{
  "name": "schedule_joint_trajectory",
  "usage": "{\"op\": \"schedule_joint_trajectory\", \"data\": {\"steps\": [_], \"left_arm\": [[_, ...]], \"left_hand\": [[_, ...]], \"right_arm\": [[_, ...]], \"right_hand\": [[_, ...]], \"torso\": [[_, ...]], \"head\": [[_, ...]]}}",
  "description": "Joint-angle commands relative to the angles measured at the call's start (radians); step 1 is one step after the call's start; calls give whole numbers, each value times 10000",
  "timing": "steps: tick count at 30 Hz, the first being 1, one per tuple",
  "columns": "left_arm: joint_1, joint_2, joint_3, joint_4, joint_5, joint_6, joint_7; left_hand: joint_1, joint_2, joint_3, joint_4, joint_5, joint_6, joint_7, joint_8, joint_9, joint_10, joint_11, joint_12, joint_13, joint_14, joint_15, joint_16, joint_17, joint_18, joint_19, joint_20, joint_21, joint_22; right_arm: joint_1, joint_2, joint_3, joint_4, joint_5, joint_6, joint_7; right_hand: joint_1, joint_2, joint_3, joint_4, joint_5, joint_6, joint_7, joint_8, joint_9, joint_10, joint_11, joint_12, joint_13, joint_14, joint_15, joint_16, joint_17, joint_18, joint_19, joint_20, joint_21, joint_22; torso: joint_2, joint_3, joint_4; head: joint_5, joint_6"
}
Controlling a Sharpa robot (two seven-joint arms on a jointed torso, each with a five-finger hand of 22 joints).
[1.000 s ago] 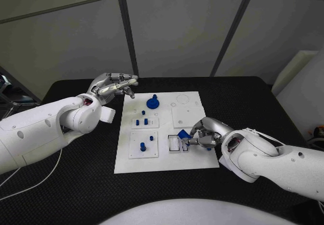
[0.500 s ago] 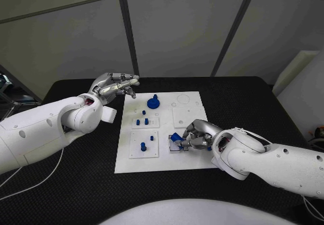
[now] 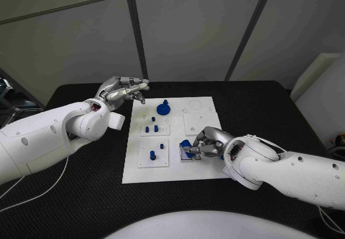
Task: Assemble the parts on the task board
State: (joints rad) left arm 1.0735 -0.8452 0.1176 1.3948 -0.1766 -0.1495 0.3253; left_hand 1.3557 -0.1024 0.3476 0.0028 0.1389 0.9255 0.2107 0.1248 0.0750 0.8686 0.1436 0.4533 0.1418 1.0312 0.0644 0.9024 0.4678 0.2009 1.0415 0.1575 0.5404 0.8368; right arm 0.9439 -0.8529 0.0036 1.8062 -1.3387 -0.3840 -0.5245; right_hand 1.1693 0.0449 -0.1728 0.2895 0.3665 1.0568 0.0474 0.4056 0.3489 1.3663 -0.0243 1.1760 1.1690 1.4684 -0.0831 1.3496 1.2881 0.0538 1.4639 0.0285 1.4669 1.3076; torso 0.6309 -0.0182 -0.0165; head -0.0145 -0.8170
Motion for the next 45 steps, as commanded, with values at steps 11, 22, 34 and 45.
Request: {"op": "schedule_joint_trajectory", "data": {"steps": [11,22,34,45], "left_arm": [[17,-11,7,16,37,130,58],[17,-16,7,11,37,133,54],[17,-28,7,3,37,142,57],[16,-26,7,-6,37,137,59]], "left_hand": [[-53,75,-75,6,9,-50,-44,54,11,-78,-6,35,1,-56,5,-54,-9,-183,-8,35,-66,-9],[-49,81,-81,4,10,-58,-42,58,11,-89,-5,44,0,-56,5,-55,-15,-182,-4,35,-72,-15],[-49,81,-81,4,10,-58,-42,58,11,-89,-5,44,0,-56,5,-55,-15,-182,-4,35,-72,-15],[-42,85,-83,0,11,-64,-41,60,10,-97,-5,49,-1,-56,4,-56,-18,-182,-2,34,-76,-18]], "right_arm": [[10,44,5,-8,-71,54,-55],[10,17,4,60,-121,197,177],[9,-124,0,276,-621,613,442],[7,-323,-3,298,-1142,23,164]], "right_hand": [[-1020,-10,-742,25,-1257,26,57,-186,283,5,51,-164,118,531,-10,25,-9,-85,63,-17,38,589],[-674,45,-773,-92,-928,9,54,-234,414,1,50,-216,166,530,-1,22,-11,-79,50,-19,27,577],[1591,-137,-227,-1455,-1809,37,19,-307,661,57,5,-230,341,539,-46,61,42,-99,87,-48,64,673],[1952,-8,-27,-1690,-1745,62,-2,-369,713,55,-18,-306,345,532,-64,36,13,-99,86,-64,62,677]], "torso": [[-6,-1,-4],[-14,-5,-10],[-15,-4,-17],[-24,-1,-18]], "head": [[-25,-8],[-39,-19],[-7,-30],[-43,-1]]}}
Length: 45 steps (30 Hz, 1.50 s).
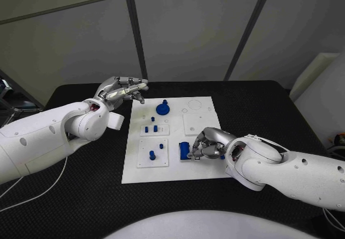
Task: Assemble the parts on the task board
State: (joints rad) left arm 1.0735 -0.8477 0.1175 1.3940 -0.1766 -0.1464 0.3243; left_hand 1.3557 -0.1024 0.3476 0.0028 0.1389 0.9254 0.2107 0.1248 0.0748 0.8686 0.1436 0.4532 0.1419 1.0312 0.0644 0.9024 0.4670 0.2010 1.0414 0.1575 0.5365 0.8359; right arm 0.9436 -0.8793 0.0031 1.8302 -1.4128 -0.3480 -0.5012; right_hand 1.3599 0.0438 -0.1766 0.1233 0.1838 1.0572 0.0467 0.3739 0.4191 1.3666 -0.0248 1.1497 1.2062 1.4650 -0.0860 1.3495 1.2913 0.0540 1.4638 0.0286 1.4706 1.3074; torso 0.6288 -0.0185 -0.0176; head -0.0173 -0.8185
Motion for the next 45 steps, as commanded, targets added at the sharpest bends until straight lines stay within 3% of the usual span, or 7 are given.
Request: {"op": "schedule_joint_trajectory", "data": {"steps": [1,8,12,20,27,38,45], "left_arm": [[16,-1,7,1,37,107,70],[14,4,6,-22,37,103,67],[13,9,6,-25,37,103,66],[10,-21,5,19,37,72,73],[9,-22,5,62,37,84,87],[7,-48,5,77,37,98,90],[6,-59,5,74,37,102,90]], "left_hand": [[-43,85,-83,0,11,-63,-41,60,12,-97,-5,50,-1,-56,5,-55,-10,-182,-2,34,-37,-9],[-43,85,-83,0,11,-63,-41,60,12,-97,-5,50,-1,-56,5,-55,-10,-182,-2,34,-37,-9],[-43,85,-83,0,11,-63,-41,60,12,-97,-5,50,-1,-56,5,-55,-10,-182,-2,34,-37,-9],[-43,85,-83,0,11,-63,-41,60,12,-97,-5,50,-1,-56,5,-55,-10,-182,-2,34,-37,-9],[-43,85,-83,0,11,-63,-41,60,12,-97,-5,50,-1,-56,5,-55,-10,-182,-2,34,-37,-9],[-24,93,-87,-11,12,-66,-42,71,13,-106,-5,66,-3,-57,3,-57,-18,-182,3,33,-44,-16],[-24,93,-87,-11,12,-66,-42,71,13,-106,-5,66,-3,-57,3,-57,-18,-182,3,33,-44,-16]], "right_arm": [[10,-110,2,96,-392,-380,-52],[13,-835,17,576,526,-692,507],[17,-1288,181,709,955,-703,740],[19,-2429,309,624,424,-332,641],[6,-2630,319,524,-611,-27,236],[-14,-2409,311,326,-914,382,-95],[-134,-2206,303,190,-931,560,-158]], "right_hand": [[-20,20,-1,14,134,54,15,-67,13,47,-5,-64,-35,564,-31,31,-25,-99,83,-63,21,672],[-601,-4,-196,422,568,-73,101,-231,33,-38,69,-283,-145,536,23,-70,-144,-68,5,-22,-59,530],[-485,34,-148,407,792,-269,182,-446,-23,-145,132,-465,-246,505,74,-180,-268,-38,-73,15,-139,393],[-67,108,28,280,900,-726,516,-1382,-528,-403,392,-1025,-590,465,289,-351,-451,-4,-172,215,-251,224],[-228,5,-84,453,867,-183,412,-1422,-634,-349,330,-1080,-594,475,257,-347,-433,0,-159,231,-251,241],[-461,-135,-245,690,876,158,313,-1386,-551,-309,257,-1128,-587,483,194,-350,-428,0,-151,169,-257,243],[-493,-170,-275,719,886,170,309,-1389,-534,-315,252,-1150,-597,481,189,-360,-438,3,-158,162,-266,228]], "torso": [[-5,4,-10],[-8,-2,-3],[-8,-2,0],[9,-17,-20],[13,9,-44],[14,-7,17],[12,-2,-14]], "head": [[-18,14],[-103,74],[-170,97],[-398,149],[-478,154],[-552,109],[-507,79]]}}
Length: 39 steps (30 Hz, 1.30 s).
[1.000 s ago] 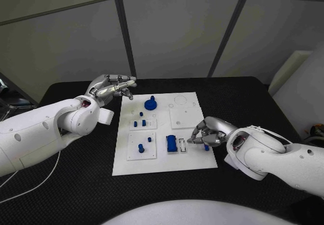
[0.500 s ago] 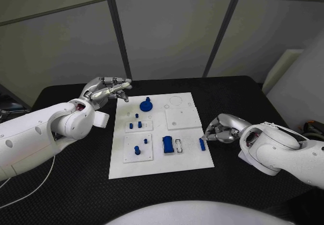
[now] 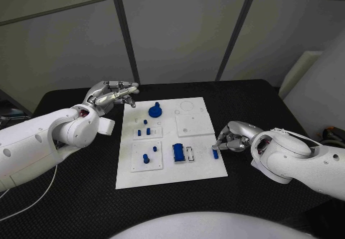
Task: Assemble the parts on the task board
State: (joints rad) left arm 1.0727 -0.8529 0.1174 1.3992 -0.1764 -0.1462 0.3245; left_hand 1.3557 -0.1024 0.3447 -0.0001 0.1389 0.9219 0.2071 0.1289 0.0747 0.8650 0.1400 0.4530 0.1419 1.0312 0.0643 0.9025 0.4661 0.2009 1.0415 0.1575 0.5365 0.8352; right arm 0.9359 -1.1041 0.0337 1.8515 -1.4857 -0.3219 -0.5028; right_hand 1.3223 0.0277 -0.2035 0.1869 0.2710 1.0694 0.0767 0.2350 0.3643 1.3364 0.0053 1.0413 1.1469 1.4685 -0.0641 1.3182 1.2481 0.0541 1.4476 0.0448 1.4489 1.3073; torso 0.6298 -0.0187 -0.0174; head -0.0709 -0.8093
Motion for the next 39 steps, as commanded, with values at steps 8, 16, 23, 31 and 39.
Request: {"op": "schedule_joint_trajectory", "data": {"steps": [8,16,23,31,39], "left_arm": [[12,-14,7,13,36,112,84],[9,-23,7,8,36,110,79],[6,-18,7,9,36,127,76],[2,-37,7,19,36,150,59],[2,-53,7,33,36,151,50]], "left_hand": [[-24,93,-58,17,12,-31,-6,29,14,-70,31,67,-2,-57,3,-58,-10,-181,3,33,-44,-9],[-24,93,-58,17,12,-31,-6,29,14,-70,31,67,-2,-57,3,-58,-10,-181,3,33,-44,-9],[-26,94,-70,18,10,-34,-5,37,14,-76,32,80,-3,-56,4,-58,-15,-182,7,33,-50,-14],[-26,94,-70,18,10,-34,-5,37,14,-76,32,80,-3,-56,4,-58,-15,-182,7,33,-50,-14],[-26,94,-70,18,10,-34,-5,37,14,-76,32,80,-3,-56,4,-58,-15,-182,7,33,-50,-14]], "right_arm": [[-224,245,-6,-146,-230,571,-206],[-276,322,-8,-185,-414,879,-319],[-300,496,-8,-253,-712,947,-408],[-359,726,-9,-298,-1584,1346,-494],[-376,824,-11,-280,-2233,1781,-587]], "right_hand": [[-112,-26,-15,84,24,53,4,0,25,-21,-52,-81,-11,445,-32,-54,-14,4,-1,-3,-55,219],[-68,-66,-21,65,35,79,-10,12,55,-35,-64,-108,-22,443,-40,-64,-23,7,-9,-10,-64,206],[149,-96,29,-42,49,71,-26,7,121,-60,-82,-149,-25,436,-58,-88,-42,11,-21,-31,-82,185],[1116,-178,369,-653,-276,-29,-2,-74,248,-179,-85,-345,-96,415,-70,-174,-116,25,-66,-62,-148,103],[1456,-192,631,-873,-97,-121,51,-189,274,-333,-47,-596,-232,384,-42,-283,-216,48,-127,-41,-228,-8]], "torso": [[5,4,-7],[-8,-5,-10],[-7,-2,-1],[-11,-13,1],[-15,-9,-12]], "head": [[36,-59],[41,-89],[46,-100],[79,-127],[88,-142]]}}
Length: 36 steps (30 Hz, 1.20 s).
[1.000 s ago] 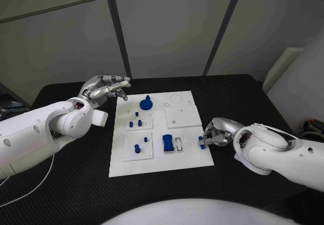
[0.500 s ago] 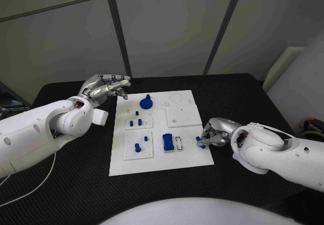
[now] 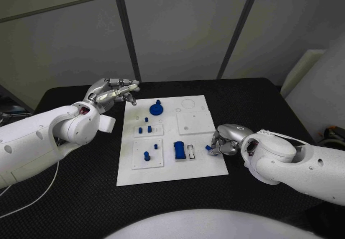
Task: Assemble the parts on the task board
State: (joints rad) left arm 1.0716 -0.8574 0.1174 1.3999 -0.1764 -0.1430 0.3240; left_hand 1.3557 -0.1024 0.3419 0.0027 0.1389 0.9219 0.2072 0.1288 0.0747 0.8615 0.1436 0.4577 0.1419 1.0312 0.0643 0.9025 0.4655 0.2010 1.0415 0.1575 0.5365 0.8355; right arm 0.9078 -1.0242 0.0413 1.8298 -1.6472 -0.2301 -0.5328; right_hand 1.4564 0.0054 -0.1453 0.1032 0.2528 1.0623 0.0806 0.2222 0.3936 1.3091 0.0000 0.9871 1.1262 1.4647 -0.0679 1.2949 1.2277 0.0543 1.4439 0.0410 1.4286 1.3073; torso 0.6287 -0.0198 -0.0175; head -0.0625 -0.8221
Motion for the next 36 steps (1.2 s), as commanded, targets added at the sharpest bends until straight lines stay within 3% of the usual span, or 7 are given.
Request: {"op": "schedule_joint_trajectory", "data": {"steps": [1,8,19,29,36], "left_arm": [[13,-8,7,27,36,121,53],[13,-8,7,31,36,120,48],[13,9,7,20,36,115,35],[13,38,7,15,36,96,31],[14,39,7,21,36,90,35]], "left_hand": [[-26,94,-42,-10,10,-34,-5,37,14,-41,-4,33,-3,-57,4,-58,-9,-183,7,33,-50,-17],[-26,94,-42,-10,10,-34,-5,37,14,-41,-4,33,-3,-57,4,-58,-9,-183,7,33,-50,-17],[-32,97,-53,-6,9,-42,0,41,13,-49,-2,43,-4,-57,6,-58,-15,-183,9,34,-56,-21],[-32,97,-53,-6,9,-42,0,41,13,-49,-2,43,-4,-57,6,-58,-15,-183,9,34,-56,-21],[-29,102,-55,-7,10,-45,1,44,13,-53,-1,49,-5,-56,6,-59,-18,-183,11,33,-60,-24]], "right_arm": [[-96,39,-87,-63,-678,909,-303],[-98,114,-88,-71,-860,1002,-368],[-93,-128,-84,243,-56,275,-485],[-74,-290,-71,560,1322,-650,-504],[-58,-244,-62,740,1841,-1338,-508]], "right_hand": [[122,34,76,-39,135,-51,14,-70,-16,-67,10,-66,-30,420,0,-53,-12,46,-92,0,-28,-10],[164,-5,356,-54,831,-37,30,-159,11,-126,16,-194,-88,413,12,-110,-45,55,-107,18,-66,-45],[-17,-55,1088,145,2222,177,-76,-194,94,53,-75,-53,41,478,-55,40,153,7,35,-38,56,179],[-369,-268,1688,439,2660,438,-228,-121,237,351,-187,293,305,550,-151,297,450,-65,217,-119,258,523],[-496,-435,1958,531,2687,481,-258,-97,313,439,-211,396,397,562,-176,357,518,-78,247,-150,295,585]], "torso": [[-7,2,-11],[-8,6,7],[-5,-6,0],[17,-5,29],[12,9,-9]], "head": [[5,-17],[13,-21],[-2,3],[11,35],[47,17]]}}
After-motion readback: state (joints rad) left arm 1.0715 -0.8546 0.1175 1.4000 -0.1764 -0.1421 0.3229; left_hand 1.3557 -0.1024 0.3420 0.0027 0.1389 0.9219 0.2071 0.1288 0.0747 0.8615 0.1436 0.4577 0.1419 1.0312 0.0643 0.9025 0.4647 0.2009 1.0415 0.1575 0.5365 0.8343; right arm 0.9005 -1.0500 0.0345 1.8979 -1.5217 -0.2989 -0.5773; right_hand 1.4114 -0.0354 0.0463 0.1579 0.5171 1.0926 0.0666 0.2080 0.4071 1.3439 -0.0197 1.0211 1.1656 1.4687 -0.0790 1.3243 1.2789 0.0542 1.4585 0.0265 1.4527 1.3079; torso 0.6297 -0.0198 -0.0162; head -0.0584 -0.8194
